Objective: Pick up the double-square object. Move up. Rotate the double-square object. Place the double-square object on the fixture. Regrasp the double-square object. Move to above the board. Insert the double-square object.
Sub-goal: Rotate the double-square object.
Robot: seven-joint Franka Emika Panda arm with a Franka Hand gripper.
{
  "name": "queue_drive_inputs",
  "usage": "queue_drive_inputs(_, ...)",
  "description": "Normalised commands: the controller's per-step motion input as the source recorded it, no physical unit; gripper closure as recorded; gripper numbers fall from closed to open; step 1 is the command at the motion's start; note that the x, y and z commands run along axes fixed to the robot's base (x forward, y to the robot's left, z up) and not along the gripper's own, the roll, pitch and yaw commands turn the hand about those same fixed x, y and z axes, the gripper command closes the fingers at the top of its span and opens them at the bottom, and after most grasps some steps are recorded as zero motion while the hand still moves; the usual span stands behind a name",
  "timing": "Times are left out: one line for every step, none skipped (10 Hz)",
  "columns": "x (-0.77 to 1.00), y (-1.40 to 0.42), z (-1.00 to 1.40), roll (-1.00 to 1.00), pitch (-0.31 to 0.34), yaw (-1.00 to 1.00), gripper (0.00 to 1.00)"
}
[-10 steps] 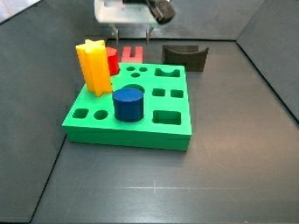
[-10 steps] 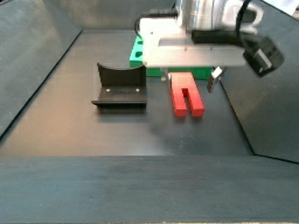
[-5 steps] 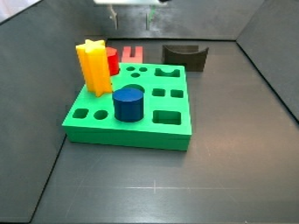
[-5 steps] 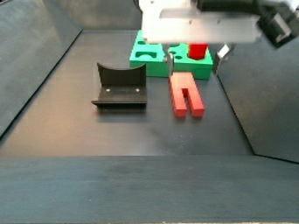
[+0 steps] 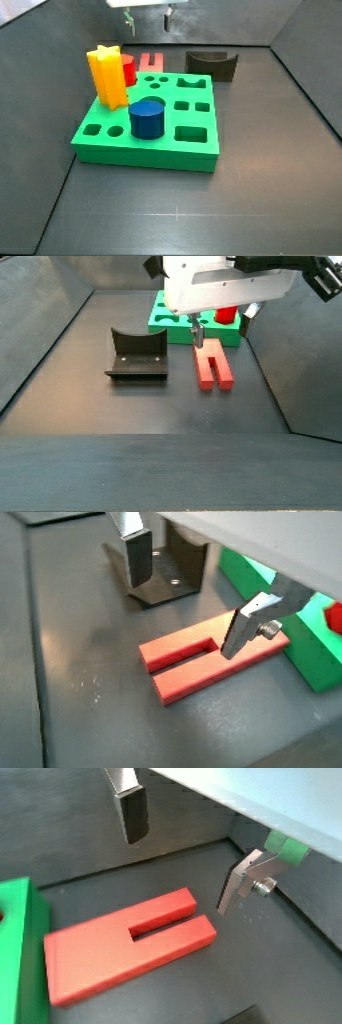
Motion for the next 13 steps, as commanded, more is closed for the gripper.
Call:
queue_drive_inputs(0.03, 0.0, -0.05, 0.0, -0.002, 1.0, 0.0)
queue_drive_inputs(0.03, 0.0, -0.05, 0.0, -0.002, 1.0, 0.0)
queue_drive_inputs(0.03, 0.0, -0.04, 0.0, -0.003, 1.0, 0.0)
queue_drive_inputs(0.03, 0.0, -0.04, 0.0, -0.003, 1.0, 0.0)
queue_drive_inputs(0.04, 0.0, -0.04, 0.0, -0.003, 1.0, 0.0)
queue_drive_inputs(0.04, 0.0, -0.04, 0.0, -0.003, 1.0, 0.0)
queue_drive_inputs(0.04, 0.0, -0.04, 0.0, -0.003, 1.0, 0.0)
queue_drive_inputs(0.04, 0.0, -0.04, 0.0, -0.003, 1.0, 0.0)
queue_drive_inputs(0.04, 0.0, -0.04, 0.0, -0.003, 1.0, 0.0)
queue_drive_inputs(0.04, 0.0, -0.04, 0.0, -0.004, 1.0, 0.0)
queue_drive_inputs(0.04, 0.0, -0.04, 0.0, -0.004, 1.0, 0.0)
queue_drive_inputs(0.04, 0.0, -0.04, 0.0, -0.004, 1.0, 0.0)
queue_drive_inputs(0.04, 0.0, -0.04, 0.0, -0.004, 1.0, 0.0)
